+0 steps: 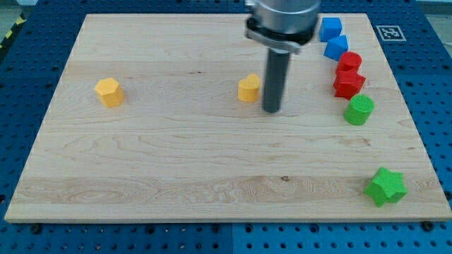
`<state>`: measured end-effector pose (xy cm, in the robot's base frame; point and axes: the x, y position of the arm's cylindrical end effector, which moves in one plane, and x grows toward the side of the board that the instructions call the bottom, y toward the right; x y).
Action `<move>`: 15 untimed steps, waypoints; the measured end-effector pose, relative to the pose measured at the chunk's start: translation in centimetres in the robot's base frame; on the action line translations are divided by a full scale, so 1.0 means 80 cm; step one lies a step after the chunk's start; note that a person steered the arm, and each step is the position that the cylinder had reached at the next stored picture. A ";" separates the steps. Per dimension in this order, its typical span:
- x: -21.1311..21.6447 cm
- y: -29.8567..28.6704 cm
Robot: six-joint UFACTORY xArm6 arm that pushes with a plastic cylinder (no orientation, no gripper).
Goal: Push the yellow heart closer to the yellow hexagon
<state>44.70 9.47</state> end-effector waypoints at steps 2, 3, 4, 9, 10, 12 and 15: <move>-0.036 0.023; -0.039 0.015; -0.044 -0.029; -0.072 -0.199; -0.072 -0.242; -0.072 -0.269; -0.044 -0.319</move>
<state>41.21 -16.09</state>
